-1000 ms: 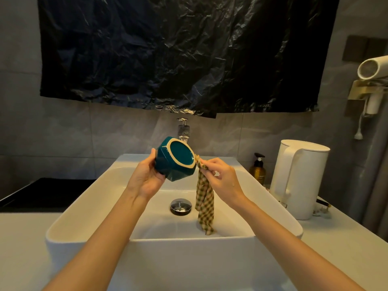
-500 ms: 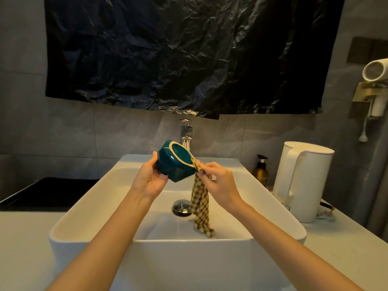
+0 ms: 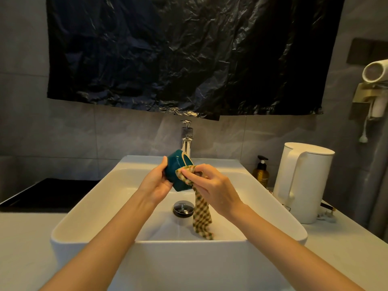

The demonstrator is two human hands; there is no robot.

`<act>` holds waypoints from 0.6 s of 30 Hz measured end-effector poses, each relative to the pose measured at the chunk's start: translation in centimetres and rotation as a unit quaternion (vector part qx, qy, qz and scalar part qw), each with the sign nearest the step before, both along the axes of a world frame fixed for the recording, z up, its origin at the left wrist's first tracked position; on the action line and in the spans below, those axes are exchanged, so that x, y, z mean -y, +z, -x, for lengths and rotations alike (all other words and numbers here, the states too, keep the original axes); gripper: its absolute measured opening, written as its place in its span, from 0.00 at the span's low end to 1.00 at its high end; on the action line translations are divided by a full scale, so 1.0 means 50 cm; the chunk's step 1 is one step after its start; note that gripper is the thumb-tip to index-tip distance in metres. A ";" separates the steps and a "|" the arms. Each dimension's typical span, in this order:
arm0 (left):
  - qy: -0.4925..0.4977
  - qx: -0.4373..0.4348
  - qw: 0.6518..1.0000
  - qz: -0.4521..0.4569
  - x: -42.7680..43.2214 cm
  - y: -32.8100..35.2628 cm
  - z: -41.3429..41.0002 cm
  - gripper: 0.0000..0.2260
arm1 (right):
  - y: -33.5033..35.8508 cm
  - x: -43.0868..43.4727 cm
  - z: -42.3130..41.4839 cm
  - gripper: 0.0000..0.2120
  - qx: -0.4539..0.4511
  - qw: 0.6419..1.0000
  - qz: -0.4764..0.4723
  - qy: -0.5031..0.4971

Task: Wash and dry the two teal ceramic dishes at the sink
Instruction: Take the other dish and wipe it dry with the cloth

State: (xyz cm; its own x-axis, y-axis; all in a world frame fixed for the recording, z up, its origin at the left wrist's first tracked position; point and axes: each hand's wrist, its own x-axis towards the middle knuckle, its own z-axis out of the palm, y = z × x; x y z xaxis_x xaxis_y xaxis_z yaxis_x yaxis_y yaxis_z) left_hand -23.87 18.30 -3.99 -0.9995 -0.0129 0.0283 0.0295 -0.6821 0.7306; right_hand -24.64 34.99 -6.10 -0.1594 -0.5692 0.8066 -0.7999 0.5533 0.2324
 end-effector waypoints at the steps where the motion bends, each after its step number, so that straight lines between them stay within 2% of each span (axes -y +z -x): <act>1: -0.004 -0.001 1.000 0.017 -0.004 -0.001 -0.001 0.13 | -0.001 0.001 0.000 0.19 0.008 1.000 -0.001 0.002; 8: -0.032 -0.009 0.995 0.094 -0.015 -0.006 0.002 0.14 | 0.004 0.007 0.003 0.18 0.048 0.996 0.069 -0.015; 13: -0.041 -0.014 0.995 0.095 -0.018 -0.001 -0.008 0.12 | 0.002 -0.012 0.020 0.19 0.138 0.974 0.172 -0.045; 15: -0.035 -0.008 0.997 0.070 -0.013 0.001 -0.008 0.12 | -0.005 -0.016 0.023 0.17 0.159 0.971 0.173 -0.043; 18: -0.024 0.003 0.999 0.037 -0.003 0.001 -0.006 0.11 | -0.004 -0.011 0.010 0.16 0.151 0.981 0.119 -0.008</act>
State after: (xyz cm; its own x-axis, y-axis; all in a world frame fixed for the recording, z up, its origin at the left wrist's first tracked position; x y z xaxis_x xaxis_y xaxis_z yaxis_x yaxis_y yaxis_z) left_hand -23.58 18.47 -3.95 -0.9991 0.0366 0.0224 -0.0055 -0.6261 0.7797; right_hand -25.13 35.55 -6.32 -0.4189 -0.3656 0.8312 -0.8029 0.5767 -0.1510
